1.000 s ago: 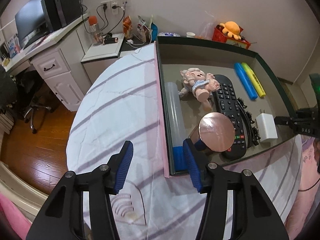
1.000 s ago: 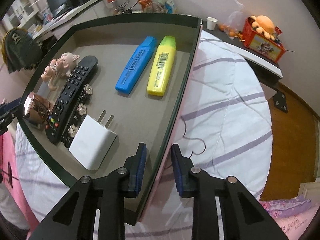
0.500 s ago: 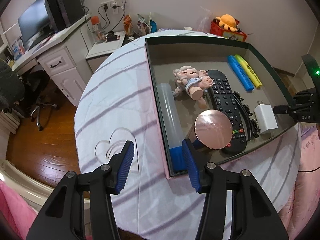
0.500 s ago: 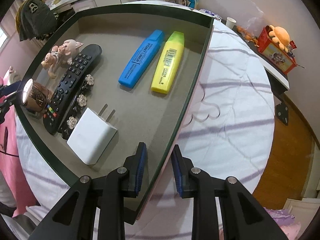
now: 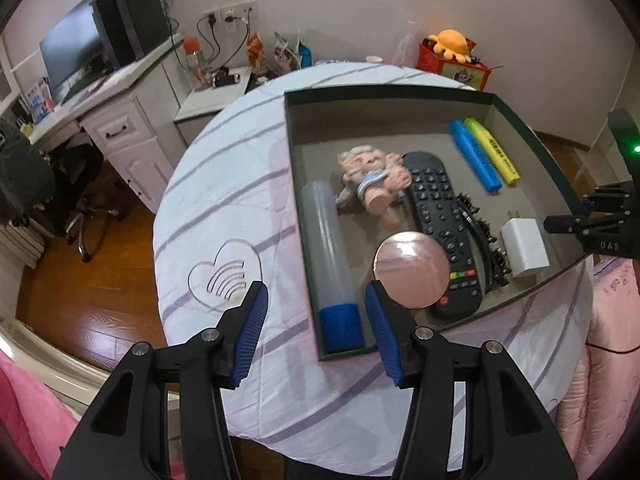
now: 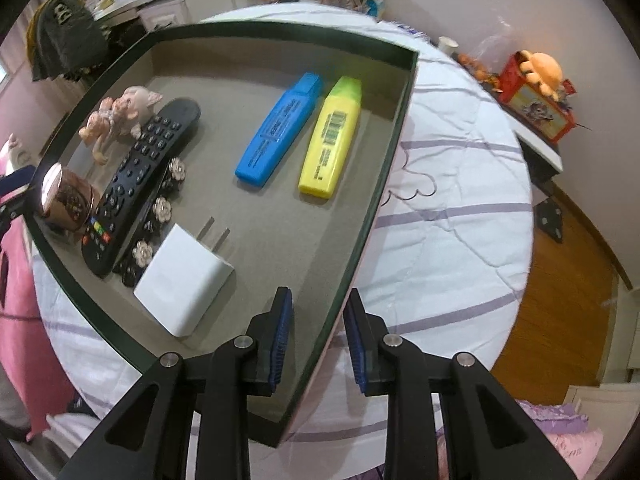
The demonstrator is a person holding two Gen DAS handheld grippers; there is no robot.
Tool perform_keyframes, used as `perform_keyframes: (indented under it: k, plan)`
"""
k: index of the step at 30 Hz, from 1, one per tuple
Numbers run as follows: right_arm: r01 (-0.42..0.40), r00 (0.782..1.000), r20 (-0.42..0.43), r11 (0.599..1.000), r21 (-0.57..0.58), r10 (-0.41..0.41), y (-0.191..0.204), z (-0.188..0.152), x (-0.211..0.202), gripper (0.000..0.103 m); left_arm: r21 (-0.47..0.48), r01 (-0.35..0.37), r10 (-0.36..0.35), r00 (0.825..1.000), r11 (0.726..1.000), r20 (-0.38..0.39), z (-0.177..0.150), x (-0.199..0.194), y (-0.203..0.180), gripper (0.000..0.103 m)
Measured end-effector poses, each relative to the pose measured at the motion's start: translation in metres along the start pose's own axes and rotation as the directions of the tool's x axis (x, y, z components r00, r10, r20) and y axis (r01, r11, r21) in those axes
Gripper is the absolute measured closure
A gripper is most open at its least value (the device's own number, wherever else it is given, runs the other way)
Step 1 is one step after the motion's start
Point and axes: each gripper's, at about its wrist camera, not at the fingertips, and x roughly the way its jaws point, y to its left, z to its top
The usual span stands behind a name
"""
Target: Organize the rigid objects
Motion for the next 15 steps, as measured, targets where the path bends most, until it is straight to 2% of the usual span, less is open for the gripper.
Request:
perform_keyframes:
  k: [3, 5, 8, 12, 15]
  plan:
    - [0.005, 0.999, 0.041, 1.0, 0.017, -0.006, 0.012, -0.005, -0.016, 0.049, 0.006, 0.005, -0.005, 0.999, 1.0, 0.034, 0.006, -0.009, -0.006, 0.043]
    - [0.034, 0.997, 0.066, 0.999, 0.014, -0.035, 0.02, -0.003, -0.026, 0.042, 0.018, -0.008, 0.007, 0.998, 1.0, 0.054, 0.009, -0.014, -0.013, 0.039]
    - [0.07, 0.992, 0.108, 0.997, 0.012, -0.071, 0.028, 0.0, -0.039, 0.039, 0.025, -0.012, 0.01, 0.997, 1.0, 0.078, 0.013, -0.021, -0.019, 0.036]
    - [0.09, 0.986, 0.14, 0.996, 0.002, -0.089, 0.033, 0.001, -0.052, 0.036, 0.037, -0.011, 0.007, 0.994, 0.999, 0.108, 0.018, -0.029, -0.027, 0.026]
    - [0.077, 0.981, 0.175, 0.997, 0.011, -0.078, 0.039, -0.003, -0.063, 0.027, 0.047, -0.003, -0.003, 0.992, 0.999, 0.124, 0.021, -0.035, -0.033, 0.022]
